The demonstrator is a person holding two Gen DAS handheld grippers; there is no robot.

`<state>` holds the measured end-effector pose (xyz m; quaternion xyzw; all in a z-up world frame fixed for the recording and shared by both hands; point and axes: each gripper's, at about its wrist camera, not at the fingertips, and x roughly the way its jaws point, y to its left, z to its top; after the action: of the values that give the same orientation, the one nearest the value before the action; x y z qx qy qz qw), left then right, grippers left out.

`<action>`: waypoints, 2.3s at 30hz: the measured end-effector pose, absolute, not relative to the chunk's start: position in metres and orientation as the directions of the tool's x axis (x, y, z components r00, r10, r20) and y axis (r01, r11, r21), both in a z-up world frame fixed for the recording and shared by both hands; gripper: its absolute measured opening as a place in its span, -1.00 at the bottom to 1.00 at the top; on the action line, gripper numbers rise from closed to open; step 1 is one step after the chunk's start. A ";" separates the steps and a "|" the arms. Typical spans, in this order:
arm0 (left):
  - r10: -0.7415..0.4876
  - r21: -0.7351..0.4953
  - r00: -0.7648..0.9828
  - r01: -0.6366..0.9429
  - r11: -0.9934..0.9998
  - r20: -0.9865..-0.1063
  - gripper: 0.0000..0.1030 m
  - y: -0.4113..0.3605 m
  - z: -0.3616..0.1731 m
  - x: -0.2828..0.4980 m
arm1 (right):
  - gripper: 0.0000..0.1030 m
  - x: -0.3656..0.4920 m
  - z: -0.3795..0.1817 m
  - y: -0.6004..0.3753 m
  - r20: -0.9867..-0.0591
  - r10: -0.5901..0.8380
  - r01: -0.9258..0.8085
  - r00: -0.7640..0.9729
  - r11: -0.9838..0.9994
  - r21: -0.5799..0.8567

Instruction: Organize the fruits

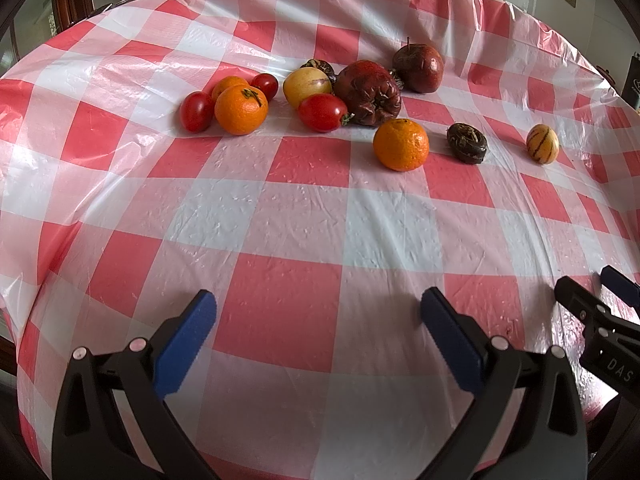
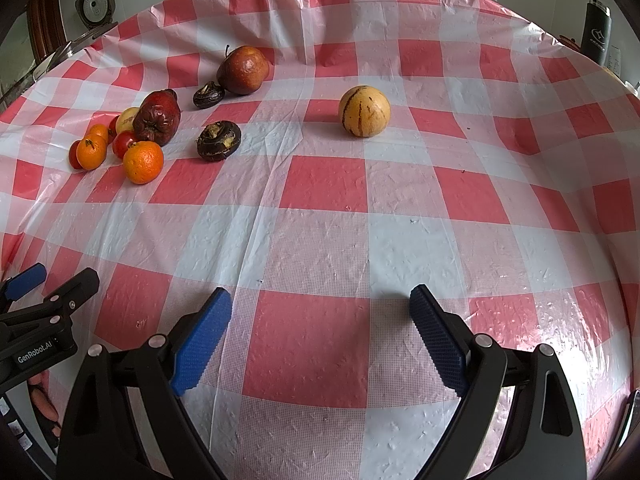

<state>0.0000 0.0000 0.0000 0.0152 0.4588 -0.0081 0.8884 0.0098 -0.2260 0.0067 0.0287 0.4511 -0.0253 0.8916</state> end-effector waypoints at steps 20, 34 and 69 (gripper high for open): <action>0.000 0.020 0.579 0.028 0.999 -0.815 0.97 0.000 0.000 0.000 | 0.70 0.010 0.007 -0.226 -0.806 -0.020 0.071 0.592 0.997 0.028; -0.065 -0.016 0.566 0.090 0.996 -0.822 0.97 -0.012 0.005 0.024 | 0.69 0.008 0.012 -0.249 -0.799 0.023 0.092 0.601 0.991 0.099; -0.165 -0.103 0.607 0.137 0.985 -0.777 -0.23 -0.048 0.006 0.106 | -0.11 0.164 0.002 -0.281 -0.778 -0.022 0.120 0.627 0.990 0.069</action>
<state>0.1055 -0.0482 0.0056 -0.0163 0.4351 -0.0844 0.8963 0.1641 -0.2815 0.0022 0.0573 0.4299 -0.0393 0.9002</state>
